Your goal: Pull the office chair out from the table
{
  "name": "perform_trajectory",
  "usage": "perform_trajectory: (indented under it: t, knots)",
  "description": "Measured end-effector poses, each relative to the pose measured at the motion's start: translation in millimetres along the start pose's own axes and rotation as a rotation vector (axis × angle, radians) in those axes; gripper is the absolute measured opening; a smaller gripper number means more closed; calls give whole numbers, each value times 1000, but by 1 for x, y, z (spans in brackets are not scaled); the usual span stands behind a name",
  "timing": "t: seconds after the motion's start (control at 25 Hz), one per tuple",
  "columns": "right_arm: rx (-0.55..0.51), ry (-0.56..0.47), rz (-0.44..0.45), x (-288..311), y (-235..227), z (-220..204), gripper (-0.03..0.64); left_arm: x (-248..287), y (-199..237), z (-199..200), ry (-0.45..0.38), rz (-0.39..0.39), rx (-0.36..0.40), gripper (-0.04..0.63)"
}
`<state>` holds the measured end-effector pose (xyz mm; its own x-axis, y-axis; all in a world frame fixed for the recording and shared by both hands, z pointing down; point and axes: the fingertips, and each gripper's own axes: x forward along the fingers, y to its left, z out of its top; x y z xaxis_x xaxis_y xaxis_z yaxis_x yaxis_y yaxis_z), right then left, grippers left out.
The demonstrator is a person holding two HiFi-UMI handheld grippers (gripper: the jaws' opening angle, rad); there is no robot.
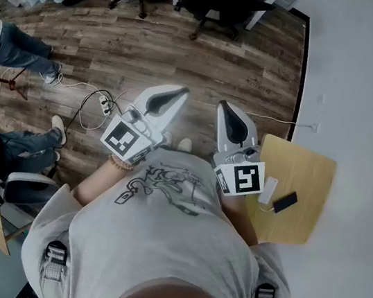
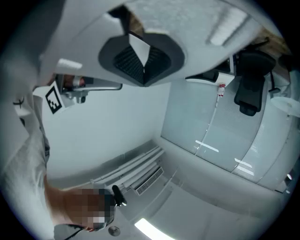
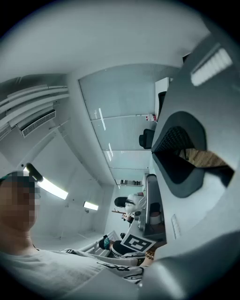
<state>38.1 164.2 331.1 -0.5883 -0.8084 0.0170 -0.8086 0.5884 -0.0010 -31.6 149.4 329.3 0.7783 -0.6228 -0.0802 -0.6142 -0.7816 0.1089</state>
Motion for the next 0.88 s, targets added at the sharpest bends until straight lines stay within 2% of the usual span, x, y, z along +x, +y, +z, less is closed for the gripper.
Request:
perform_trajectory:
  t: [0.52,0.88]
  knots:
    - [39,-19,-6,-15,-23,-3,6,17,-20,-6,-4,-14,20,0]
    - [44,-8,15,-32,-53,-11,6,41,-31,-23,47,38,9,0]
